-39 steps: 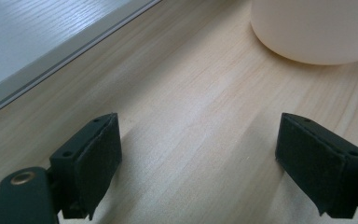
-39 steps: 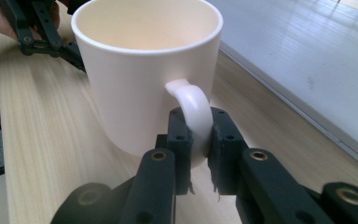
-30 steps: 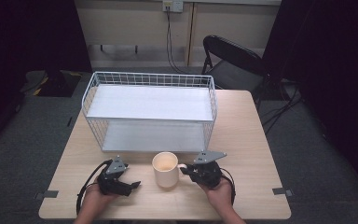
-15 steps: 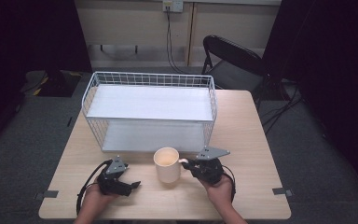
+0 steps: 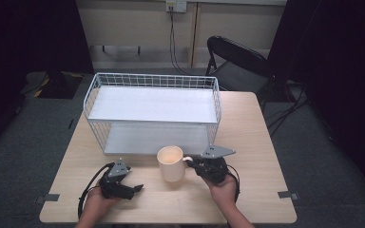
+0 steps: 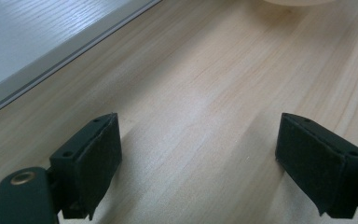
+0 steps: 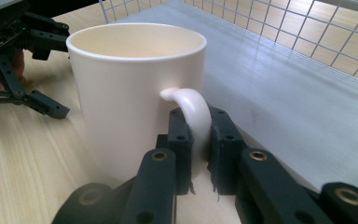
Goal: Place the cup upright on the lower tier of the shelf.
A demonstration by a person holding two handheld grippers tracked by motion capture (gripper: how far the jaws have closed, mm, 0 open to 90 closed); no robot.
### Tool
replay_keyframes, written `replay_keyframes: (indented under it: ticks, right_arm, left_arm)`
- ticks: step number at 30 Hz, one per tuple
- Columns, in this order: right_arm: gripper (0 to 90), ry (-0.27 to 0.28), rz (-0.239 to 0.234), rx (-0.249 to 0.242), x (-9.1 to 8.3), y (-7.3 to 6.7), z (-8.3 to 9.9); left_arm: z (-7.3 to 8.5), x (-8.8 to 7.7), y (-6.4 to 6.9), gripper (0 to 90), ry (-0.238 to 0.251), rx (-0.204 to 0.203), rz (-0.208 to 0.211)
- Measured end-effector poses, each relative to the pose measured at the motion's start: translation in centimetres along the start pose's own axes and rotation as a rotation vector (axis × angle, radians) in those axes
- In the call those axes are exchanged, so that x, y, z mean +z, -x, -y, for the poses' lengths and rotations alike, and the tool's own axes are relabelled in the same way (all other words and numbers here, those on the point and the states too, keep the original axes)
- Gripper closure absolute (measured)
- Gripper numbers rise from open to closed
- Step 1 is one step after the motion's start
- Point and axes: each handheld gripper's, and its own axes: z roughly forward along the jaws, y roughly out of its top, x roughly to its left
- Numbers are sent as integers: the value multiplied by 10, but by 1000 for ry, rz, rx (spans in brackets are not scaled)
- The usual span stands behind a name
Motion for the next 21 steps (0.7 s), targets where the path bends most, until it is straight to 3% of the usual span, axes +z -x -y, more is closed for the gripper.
replay_keyframes:
  ticks: [21]
  right_arm:
    - [813,13,60,5,8,7,-12]
  left_arm:
    - [0,0,0,140,2,-1,1]
